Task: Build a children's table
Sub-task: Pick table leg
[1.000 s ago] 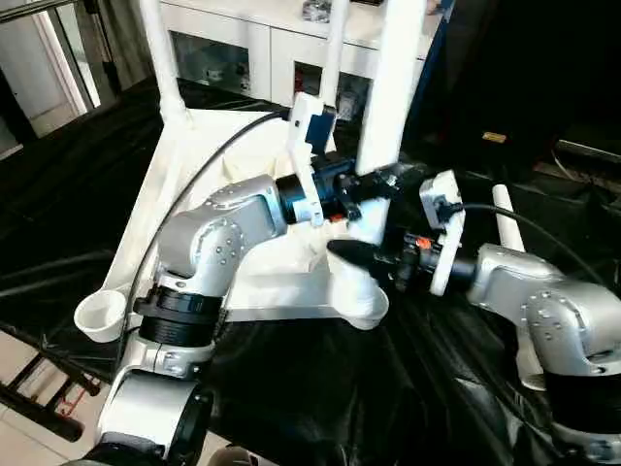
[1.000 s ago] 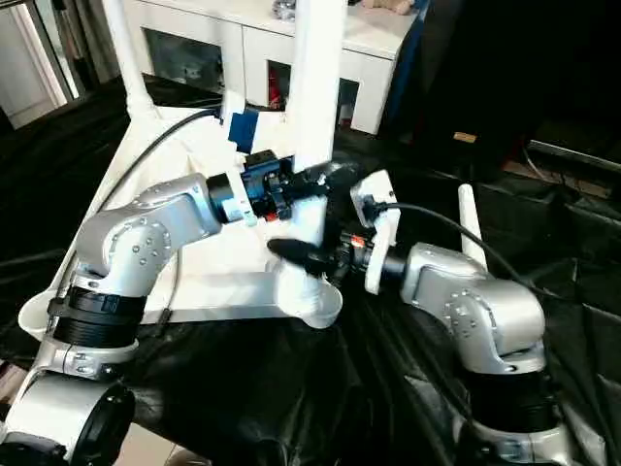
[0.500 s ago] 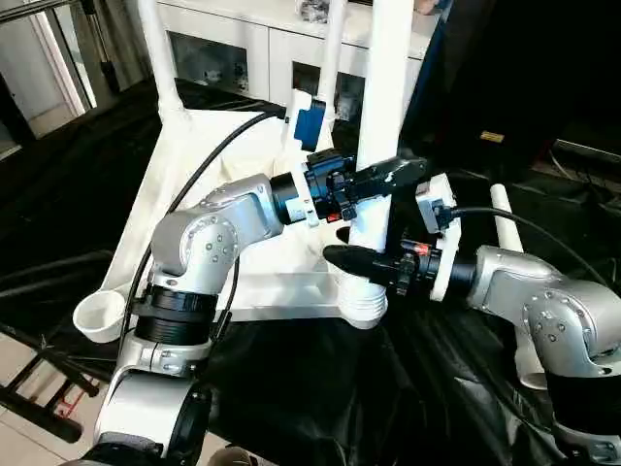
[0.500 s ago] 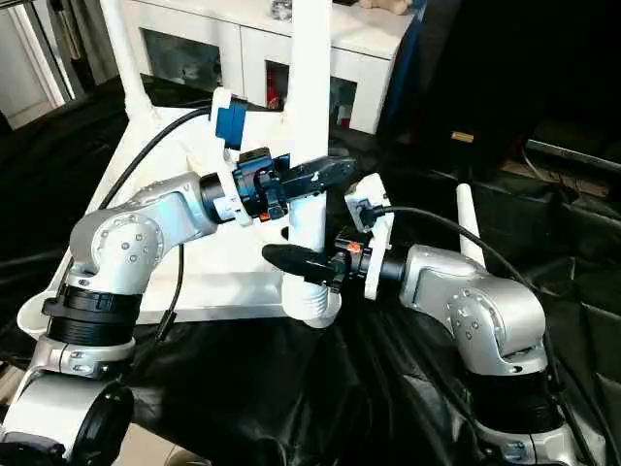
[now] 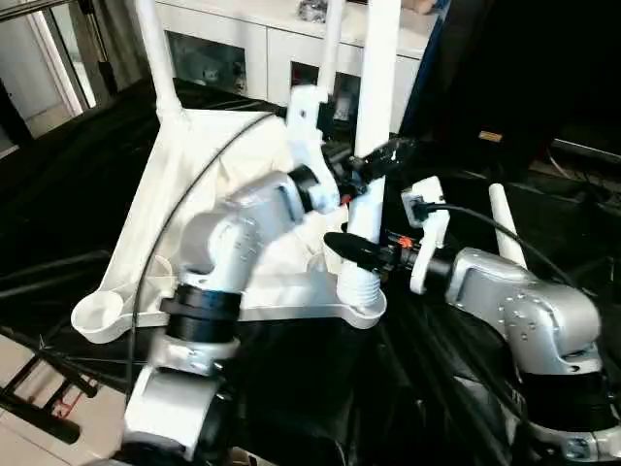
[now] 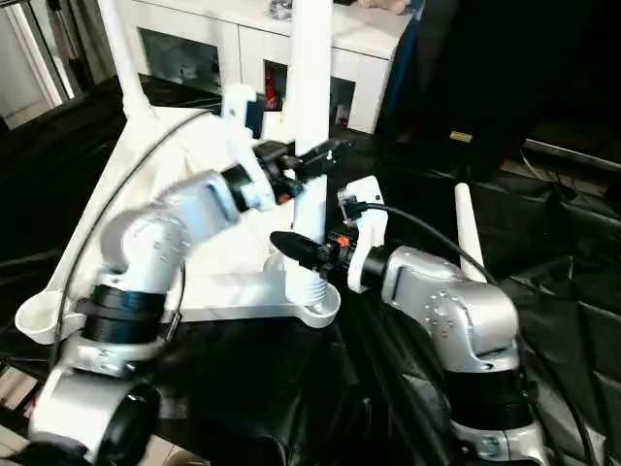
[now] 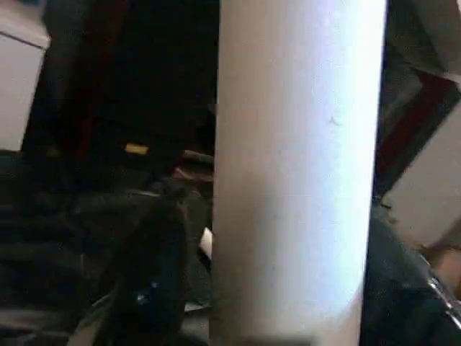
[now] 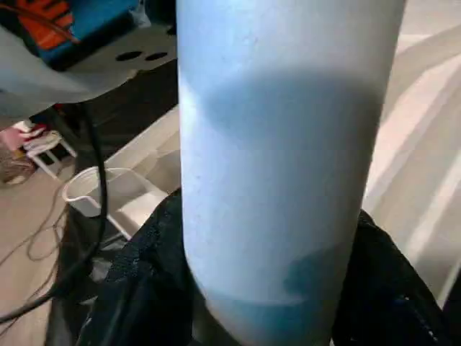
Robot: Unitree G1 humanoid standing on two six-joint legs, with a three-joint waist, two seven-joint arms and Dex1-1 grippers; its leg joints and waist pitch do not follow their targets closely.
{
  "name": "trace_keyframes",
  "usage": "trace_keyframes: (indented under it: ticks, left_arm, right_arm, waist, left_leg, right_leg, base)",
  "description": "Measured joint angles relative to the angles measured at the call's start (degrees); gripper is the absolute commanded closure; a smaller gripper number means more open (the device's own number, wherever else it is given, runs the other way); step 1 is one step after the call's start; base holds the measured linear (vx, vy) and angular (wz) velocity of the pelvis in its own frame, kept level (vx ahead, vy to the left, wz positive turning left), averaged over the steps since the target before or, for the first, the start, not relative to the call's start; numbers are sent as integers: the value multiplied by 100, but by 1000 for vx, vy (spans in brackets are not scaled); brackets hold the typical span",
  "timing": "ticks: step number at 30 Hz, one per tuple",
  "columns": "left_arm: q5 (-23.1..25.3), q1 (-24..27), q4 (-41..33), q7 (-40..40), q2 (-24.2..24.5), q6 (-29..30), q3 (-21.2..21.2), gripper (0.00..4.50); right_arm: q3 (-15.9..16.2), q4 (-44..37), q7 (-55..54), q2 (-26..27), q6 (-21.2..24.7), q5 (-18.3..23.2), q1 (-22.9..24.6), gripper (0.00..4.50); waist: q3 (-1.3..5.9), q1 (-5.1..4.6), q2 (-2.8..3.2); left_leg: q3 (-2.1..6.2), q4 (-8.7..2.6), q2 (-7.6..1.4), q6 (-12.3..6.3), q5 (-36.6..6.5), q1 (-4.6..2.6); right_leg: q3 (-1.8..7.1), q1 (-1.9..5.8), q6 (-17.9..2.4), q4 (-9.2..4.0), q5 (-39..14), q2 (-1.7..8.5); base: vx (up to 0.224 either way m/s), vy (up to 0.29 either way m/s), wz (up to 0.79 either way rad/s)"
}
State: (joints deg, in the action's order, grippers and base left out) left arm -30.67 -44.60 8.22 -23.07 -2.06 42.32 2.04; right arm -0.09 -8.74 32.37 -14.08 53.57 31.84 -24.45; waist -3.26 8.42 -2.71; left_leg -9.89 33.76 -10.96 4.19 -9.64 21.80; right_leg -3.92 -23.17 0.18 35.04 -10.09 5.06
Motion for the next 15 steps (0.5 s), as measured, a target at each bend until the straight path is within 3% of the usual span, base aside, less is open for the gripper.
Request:
trace_keyframes:
  ticks: [9, 10, 15]
  left_arm:
    - [57, 0, -21, 260, -98, -51, 35, 257]
    - [60, 0, -21, 256, -94, -60, 34, 264]
    - [232, 6, -19, -57, 175, -100, -258, 265]
  right_arm:
    - [20, 92, -261, 152, -38, -68, -90, 258]
    - [27, 92, -264, 152, -48, -86, -95, 202]
    - [32, 98, -81, 31, -63, -30, -252, 176]
  waist:
    - [0, 0, -1]
    - [0, -1, -1]
    - [0, -1, -1]
  left_leg:
    - [2, 4, 0, 0, 0, 6]
    - [2, 4, 0, 0, 0, 6]
    - [4, 5, -1, 0, 0, 9]
  right_leg:
    - [-3, -2, 2, 0, 0, 0]
    - [-3, -2, 2, 0, 0, 0]
    - [-3, -4, 10, 0, -1, 0]
  base:
    - [0, 0, 0]
    - [0, 0, 0]
    - [0, 0, 0]
